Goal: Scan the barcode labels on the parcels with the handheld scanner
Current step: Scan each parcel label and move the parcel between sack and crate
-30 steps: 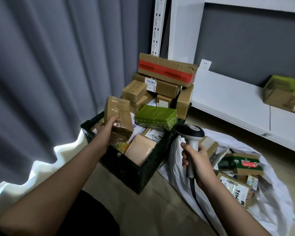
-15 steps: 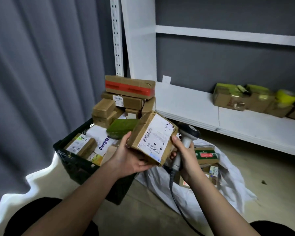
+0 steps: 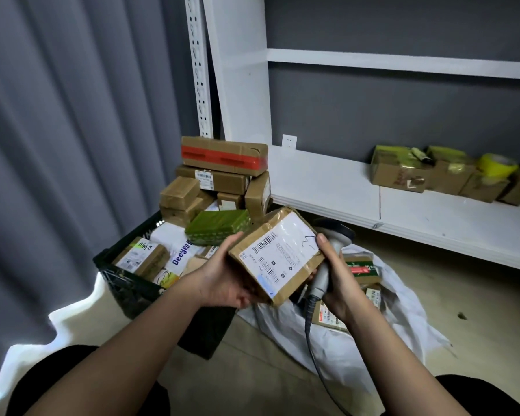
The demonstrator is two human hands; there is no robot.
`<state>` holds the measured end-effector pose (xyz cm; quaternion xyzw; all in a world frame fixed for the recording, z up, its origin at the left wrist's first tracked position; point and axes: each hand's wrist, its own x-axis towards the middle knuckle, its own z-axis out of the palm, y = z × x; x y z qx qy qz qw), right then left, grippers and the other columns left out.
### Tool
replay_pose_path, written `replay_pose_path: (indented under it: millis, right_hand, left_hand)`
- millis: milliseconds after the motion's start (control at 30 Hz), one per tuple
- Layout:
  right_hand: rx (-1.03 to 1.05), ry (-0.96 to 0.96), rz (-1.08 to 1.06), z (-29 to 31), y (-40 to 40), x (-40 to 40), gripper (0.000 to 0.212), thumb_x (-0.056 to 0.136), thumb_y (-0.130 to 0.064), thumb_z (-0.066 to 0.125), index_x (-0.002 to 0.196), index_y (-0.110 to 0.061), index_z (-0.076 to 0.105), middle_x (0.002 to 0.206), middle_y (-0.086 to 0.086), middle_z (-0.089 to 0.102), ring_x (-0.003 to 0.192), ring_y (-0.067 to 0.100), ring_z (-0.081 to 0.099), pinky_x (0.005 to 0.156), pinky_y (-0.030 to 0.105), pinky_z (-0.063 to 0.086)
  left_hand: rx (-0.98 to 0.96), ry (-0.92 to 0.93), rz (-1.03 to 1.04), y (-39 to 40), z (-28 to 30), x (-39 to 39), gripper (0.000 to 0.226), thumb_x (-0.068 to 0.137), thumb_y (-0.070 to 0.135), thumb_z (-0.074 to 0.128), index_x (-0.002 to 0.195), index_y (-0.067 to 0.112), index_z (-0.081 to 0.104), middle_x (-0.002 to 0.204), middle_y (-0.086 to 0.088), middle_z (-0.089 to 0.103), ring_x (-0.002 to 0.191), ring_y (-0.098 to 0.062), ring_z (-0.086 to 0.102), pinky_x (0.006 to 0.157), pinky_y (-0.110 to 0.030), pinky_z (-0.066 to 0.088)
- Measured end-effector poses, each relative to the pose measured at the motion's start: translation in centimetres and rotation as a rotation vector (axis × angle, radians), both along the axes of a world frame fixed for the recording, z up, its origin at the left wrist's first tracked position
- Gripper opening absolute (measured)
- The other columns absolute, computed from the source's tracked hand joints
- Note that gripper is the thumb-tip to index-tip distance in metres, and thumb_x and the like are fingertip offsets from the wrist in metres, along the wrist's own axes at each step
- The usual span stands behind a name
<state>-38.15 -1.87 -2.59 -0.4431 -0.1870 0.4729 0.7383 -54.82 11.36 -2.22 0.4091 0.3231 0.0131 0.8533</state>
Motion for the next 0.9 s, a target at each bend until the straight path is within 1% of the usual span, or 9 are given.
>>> replay_pose_path:
  millis: [133, 233, 300, 367, 433, 533, 733, 800, 900]
  right_hand:
    - [0.014, -0.01, -0.131, -0.4, 0.4, -0.2, 0.057, 0.08, -0.033, 0.073, 0.124, -0.01, 0.047, 0.071, 0.004, 0.055, 0.052, 0.011, 0.053, 0.045, 0.022, 0.045]
    - [0.017, -0.026, -0.303, -0.3, 0.9, -0.4, 0.085, 0.057, -0.048, 0.087, 0.124, -0.015, 0.046, 0.082, 0.002, 0.065, 0.067, 0.013, 0.063, 0.062, 0.029, 0.054]
    - [0.013, -0.044, -0.381, -0.3, 1.0, -0.4, 0.084, 0.05, -0.051, 0.088, 0.117, -0.024, 0.046, 0.084, -0.001, 0.066, 0.069, 0.011, 0.064, 0.066, 0.03, 0.054]
    - [0.021, -0.036, -0.425, -0.5, 1.0, -0.4, 0.057, 0.07, -0.037, 0.082, 0.112, -0.028, 0.045, 0.087, 0.0, 0.065, 0.068, 0.01, 0.063, 0.064, 0.027, 0.054]
    - [0.027, -0.032, -0.461, -0.5, 1.0, -0.5, 0.039, 0.085, -0.023, 0.074, 0.11, -0.03, 0.045, 0.085, 0.0, 0.063, 0.067, 0.01, 0.061, 0.061, 0.025, 0.054]
    - [0.013, -0.034, -0.454, -0.5, 0.8, -0.4, 0.04, 0.089, -0.024, 0.07, 0.119, -0.023, 0.044, 0.08, -0.001, 0.059, 0.06, 0.008, 0.056, 0.054, 0.022, 0.051]
    - [-0.079, -0.133, -0.331, -1.2, 0.3, 0.1, 0.058, 0.089, -0.031, 0.07, 0.135, -0.01, 0.041, 0.069, -0.004, 0.057, 0.048, 0.008, 0.049, 0.046, 0.022, 0.044]
    - [-0.119, -0.186, -0.333, -1.2, 0.2, 0.0, 0.056, 0.089, -0.031, 0.07, 0.134, -0.013, 0.041, 0.08, -0.002, 0.06, 0.055, 0.009, 0.053, 0.052, 0.024, 0.046]
    - [-0.138, -0.251, -0.348, -1.0, -0.1, -0.2, 0.041, 0.093, -0.03, 0.064, 0.128, -0.019, 0.044, 0.095, 0.002, 0.06, 0.065, 0.013, 0.054, 0.054, 0.024, 0.043]
  left_hand:
    - [-0.019, -0.025, 0.117, 0.2, -0.2, -0.2, 0.08, 0.076, 0.083, 0.031, 0.108, 0.021, 0.071, 0.115, -0.015, 0.068, 0.105, -0.035, 0.06, 0.087, -0.044, 0.046]
    - [-0.023, -0.188, 0.191, -1.3, -1.1, -0.2, 0.075, 0.075, 0.076, 0.045, 0.13, 0.026, 0.054, 0.132, -0.012, 0.059, 0.121, -0.036, 0.054, 0.096, -0.055, 0.044]
    - [0.055, -0.219, 0.192, -2.2, -1.9, -0.1, 0.08, 0.069, 0.066, 0.064, 0.137, 0.027, 0.046, 0.135, -0.007, 0.057, 0.123, -0.029, 0.054, 0.1, -0.051, 0.044]
    - [0.168, -0.211, 0.132, -2.9, -2.6, 0.2, 0.094, 0.06, 0.048, 0.081, 0.141, 0.027, 0.038, 0.135, -0.001, 0.057, 0.123, -0.021, 0.055, 0.101, -0.044, 0.045]
    - [0.299, -0.169, 0.07, -3.5, -2.9, 0.8, 0.097, 0.065, 0.027, 0.083, 0.145, 0.027, 0.028, 0.135, 0.002, 0.056, 0.122, -0.016, 0.055, 0.103, -0.04, 0.046]
    - [0.405, -0.153, 0.1, -3.6, -3.1, 1.5, 0.084, 0.082, 0.004, 0.072, 0.146, 0.028, 0.024, 0.131, 0.002, 0.056, 0.113, -0.013, 0.061, 0.101, -0.037, 0.047]
    - [0.381, -0.201, 0.194, -2.1, -2.9, 1.1, 0.068, 0.079, 0.01, 0.072, 0.135, 0.027, 0.037, 0.121, 0.0, 0.065, 0.108, -0.018, 0.063, 0.094, -0.036, 0.049]
    - [0.383, -0.191, 0.255, -1.7, -2.7, 0.7, 0.053, 0.088, 0.004, 0.063, 0.132, 0.023, 0.041, 0.117, -0.001, 0.066, 0.105, -0.019, 0.063, 0.09, -0.034, 0.049]
    - [0.415, -0.123, 0.408, -0.4, -2.6, 0.1, 0.057, 0.089, 0.0, 0.06, 0.138, 0.017, 0.037, 0.125, -0.004, 0.059, 0.116, -0.022, 0.058, 0.094, -0.037, 0.05]
